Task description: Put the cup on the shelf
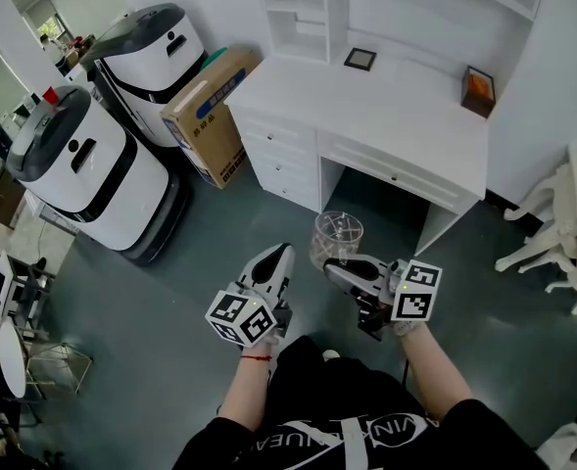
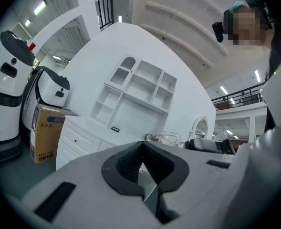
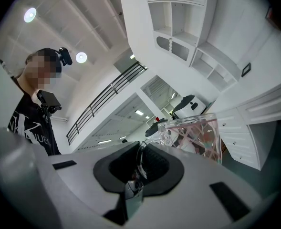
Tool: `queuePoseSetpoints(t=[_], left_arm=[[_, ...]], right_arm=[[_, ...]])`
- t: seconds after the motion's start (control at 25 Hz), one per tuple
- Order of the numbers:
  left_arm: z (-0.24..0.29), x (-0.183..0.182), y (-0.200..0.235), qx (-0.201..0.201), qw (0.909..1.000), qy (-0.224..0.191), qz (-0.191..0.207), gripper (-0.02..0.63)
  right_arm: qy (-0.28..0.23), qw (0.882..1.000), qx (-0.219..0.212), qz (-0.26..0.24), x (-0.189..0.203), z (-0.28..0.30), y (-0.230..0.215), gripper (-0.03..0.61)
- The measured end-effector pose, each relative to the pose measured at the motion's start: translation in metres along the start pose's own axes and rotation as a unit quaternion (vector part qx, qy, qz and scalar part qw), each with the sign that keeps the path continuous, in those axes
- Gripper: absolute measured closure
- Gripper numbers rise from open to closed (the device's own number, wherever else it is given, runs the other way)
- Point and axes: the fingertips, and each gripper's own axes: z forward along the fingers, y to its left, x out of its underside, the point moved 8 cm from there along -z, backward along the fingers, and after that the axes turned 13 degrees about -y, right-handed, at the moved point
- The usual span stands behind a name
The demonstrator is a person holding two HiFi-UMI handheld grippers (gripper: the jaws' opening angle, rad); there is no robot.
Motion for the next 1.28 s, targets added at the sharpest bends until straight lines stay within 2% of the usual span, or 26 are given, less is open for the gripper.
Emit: queuePoseSetpoints(t=[0.44,0.92,1.28], left_arm=[[0.055,-0.005,0.046,0.000,1.0000,0.006,-0.001,0.609],[0.153,-0.024,0.122,0.011,0.9998,0.008,-0.012,0.607],[0.205,-0.035,0.179,0.021,0.9996,0.010,-0.018,0.609]], right_arm=[[0.004,1.000,0.010,0.006,-0.021,0.030,-0.056,0.558],[0.000,1.000,0.018,-0.001,-0.074,0.091,-0.137,0.558],[-0.009,1.000,0.030,-0.001,-0.095,0.133,-0.190,0.558]])
